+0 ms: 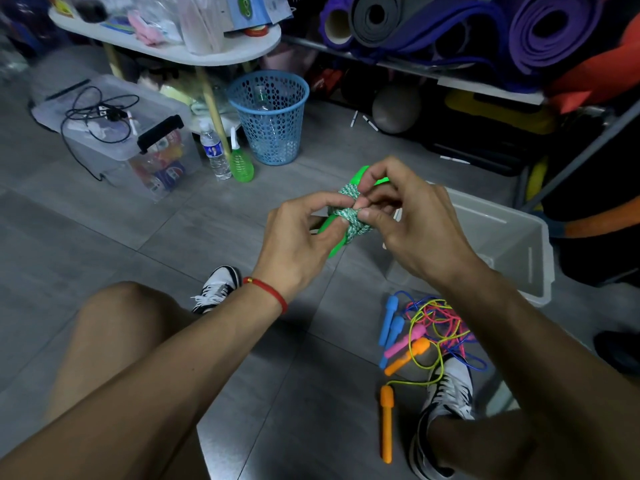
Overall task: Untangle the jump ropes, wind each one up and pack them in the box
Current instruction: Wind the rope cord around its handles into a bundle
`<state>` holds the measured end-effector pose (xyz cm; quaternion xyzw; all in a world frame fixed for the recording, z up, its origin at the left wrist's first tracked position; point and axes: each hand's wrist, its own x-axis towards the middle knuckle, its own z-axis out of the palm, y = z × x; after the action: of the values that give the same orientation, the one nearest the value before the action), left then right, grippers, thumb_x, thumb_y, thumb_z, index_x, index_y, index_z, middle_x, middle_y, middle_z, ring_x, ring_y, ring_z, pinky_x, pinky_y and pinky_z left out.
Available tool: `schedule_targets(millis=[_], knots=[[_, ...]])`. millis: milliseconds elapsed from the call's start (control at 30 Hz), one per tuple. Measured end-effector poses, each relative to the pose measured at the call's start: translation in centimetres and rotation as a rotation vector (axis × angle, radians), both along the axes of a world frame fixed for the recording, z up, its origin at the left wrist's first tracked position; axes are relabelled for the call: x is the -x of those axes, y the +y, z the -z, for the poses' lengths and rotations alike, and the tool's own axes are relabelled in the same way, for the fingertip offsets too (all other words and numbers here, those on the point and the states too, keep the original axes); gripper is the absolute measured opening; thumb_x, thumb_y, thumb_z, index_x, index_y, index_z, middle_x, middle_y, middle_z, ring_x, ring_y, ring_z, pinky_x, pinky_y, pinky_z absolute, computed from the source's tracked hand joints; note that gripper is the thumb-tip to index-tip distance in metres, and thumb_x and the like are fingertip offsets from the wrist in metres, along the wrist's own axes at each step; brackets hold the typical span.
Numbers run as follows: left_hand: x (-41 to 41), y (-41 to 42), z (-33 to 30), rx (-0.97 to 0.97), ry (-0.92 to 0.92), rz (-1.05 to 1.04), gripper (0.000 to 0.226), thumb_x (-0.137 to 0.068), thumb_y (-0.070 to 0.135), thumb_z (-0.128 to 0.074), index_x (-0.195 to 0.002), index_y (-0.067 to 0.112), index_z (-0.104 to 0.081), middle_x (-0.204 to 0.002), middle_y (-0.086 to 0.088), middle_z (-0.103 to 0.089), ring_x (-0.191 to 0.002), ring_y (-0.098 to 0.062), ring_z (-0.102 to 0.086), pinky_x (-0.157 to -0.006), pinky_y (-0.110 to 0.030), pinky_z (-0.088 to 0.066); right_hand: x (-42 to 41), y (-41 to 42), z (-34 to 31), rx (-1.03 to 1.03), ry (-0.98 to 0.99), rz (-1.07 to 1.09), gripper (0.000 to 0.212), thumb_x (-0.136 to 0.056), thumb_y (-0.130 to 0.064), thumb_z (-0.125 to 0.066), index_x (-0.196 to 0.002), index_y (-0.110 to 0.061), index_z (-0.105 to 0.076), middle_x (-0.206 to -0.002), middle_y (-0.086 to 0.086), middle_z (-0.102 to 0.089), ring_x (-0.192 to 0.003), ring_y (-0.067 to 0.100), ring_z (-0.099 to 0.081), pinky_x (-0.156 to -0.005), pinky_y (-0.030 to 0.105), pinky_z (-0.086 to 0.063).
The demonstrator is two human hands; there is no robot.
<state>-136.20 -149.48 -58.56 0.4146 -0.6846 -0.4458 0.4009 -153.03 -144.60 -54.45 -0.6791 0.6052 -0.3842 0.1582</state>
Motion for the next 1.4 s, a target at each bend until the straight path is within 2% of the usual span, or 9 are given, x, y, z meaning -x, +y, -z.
schedule_targets(millis=[333, 467, 567, 667, 800, 900, 1033, 1167, 1400], knots=[[0.7, 0.8, -0.6, -0.087, 0.042, -0.024, 0.012, -0.086, 0.01, -0.074, -0.091, 0.017, -0.065, -0.093, -0.002, -0.074, -0.074, -0.021, -0.075, -0.065, -0.051, -0.061, 0.2, -0.6, 1.0, 0.14, 0.116, 0.118, 0.013, -0.076, -0.014, -0.083, -0.084, -0.016, -0.072, -0.078, -0.008, -0.06, -0.071, 0.003, -0.054, -0.067, 0.01, -0.039], [0.8, 0.6, -0.5, -0.177, 0.09, -0.047, 0.014, -0.084, 0.007, -0.075, -0.093, 0.013, -0.066, -0.089, -0.002, -0.074, -0.073, -0.024, -0.076, -0.069, -0.052, -0.061, 0.1, -0.5, 1.8, 0.219, 0.167, 0.094, 0.008, -0.083, -0.015, -0.078, -0.091, -0.012, -0.077, -0.087, 0.002, -0.069, -0.078, 0.014, -0.063, -0.073, 0.033, -0.053], [0.8, 0.6, -0.7, -0.29, 0.178, -0.038, 0.016, -0.083, 0.001, -0.075, -0.093, 0.01, -0.067, -0.08, -0.004, -0.076, -0.081, -0.031, -0.075, -0.08, -0.052, -0.06, 0.1, -0.3, 2.1, 0.254, 0.222, 0.029, 0.013, -0.088, -0.011, -0.073, -0.1, -0.01, -0.078, -0.096, 0.003, -0.073, -0.085, 0.015, -0.066, -0.083, 0.027, -0.053], [0.5, 0.4, -1.0, -0.369, 0.21, 0.014, 0.014, -0.085, -0.002, -0.073, -0.093, 0.009, -0.067, -0.073, 0.011, -0.074, -0.076, -0.02, -0.073, -0.08, -0.038, -0.061, 0.6, 0.0, 2.1, 0.231, 0.287, -0.038, 0.024, -0.086, -0.015, -0.072, -0.109, -0.011, -0.077, -0.107, 0.005, -0.071, -0.094, 0.016, -0.067, -0.091, 0.023, -0.05], [0.1, 0.2, -1.2, -0.315, 0.212, 0.052, 0.009, -0.087, 0.001, -0.073, -0.089, 0.009, -0.072, -0.106, 0.008, -0.068, -0.082, -0.021, -0.069, -0.076, -0.037, -0.061, 1.3, -0.1, 2.1, 0.228, 0.252, -0.075, 0.025, -0.085, -0.019, -0.078, -0.108, -0.011, -0.077, -0.106, 0.004, -0.07, -0.095, 0.018, -0.067, -0.09, 0.03, -0.052], [0.0, 0.1, -1.0, -0.26, 0.188, 0.02, 0.009, -0.087, 0.006, -0.074, -0.085, 0.015, -0.074, -0.091, 0.018, -0.071, -0.079, -0.024, -0.069, -0.076, -0.046, -0.062, 1.0, -0.4, 2.3, 0.262, 0.252, -0.083, 0.017, -0.089, -0.019, -0.074, -0.104, -0.012, -0.078, -0.102, 0.003, -0.07, -0.093, 0.019, -0.066, -0.086, 0.033, -0.052], [0.3, 0.3, -0.7, -0.233, 0.226, -0.059, 0.005, -0.079, 0.02, -0.077, -0.083, 0.021, -0.075, -0.086, 0.005, -0.073, -0.083, -0.043, -0.07, -0.077, -0.064, -0.056, 0.6, -0.6, 2.5, 0.315, 0.254, -0.043, 0.012, -0.091, -0.013, -0.071, -0.101, -0.011, -0.078, -0.101, 0.004, -0.07, -0.092, 0.022, -0.065, -0.085, 0.029, -0.049], [0.7, 0.5, -0.9, -0.307, 0.36, -0.108, 0.028, -0.082, 0.007, -0.078, -0.099, 0.013, -0.057, -0.11, -0.013, -0.065, -0.084, -0.026, -0.066, -0.078, -0.066, -0.055, 0.0, -0.7, 2.9, 0.342, 0.216, 0.001, 0.011, -0.091, -0.012, -0.071, -0.099, -0.009, -0.078, -0.099, 0.004, -0.072, -0.091, 0.023, -0.067, -0.085, 0.031, -0.051], [0.6, 0.1, -1.3, -0.473, 0.484, -0.125, 0.027, -0.086, -0.003, -0.071, -0.1, 0.01, -0.052, -0.115, -0.013, -0.057, -0.086, -0.023, -0.064, -0.082, -0.064, -0.053, -0.2, -0.2, 3.0, 0.349, 0.336, -0.103, 0.022, -0.094, -0.007, -0.067, -0.115, -0.01, -0.07, -0.107, 0.006, -0.068, -0.097, 0.027, -0.062, -0.091, 0.033, -0.048]])
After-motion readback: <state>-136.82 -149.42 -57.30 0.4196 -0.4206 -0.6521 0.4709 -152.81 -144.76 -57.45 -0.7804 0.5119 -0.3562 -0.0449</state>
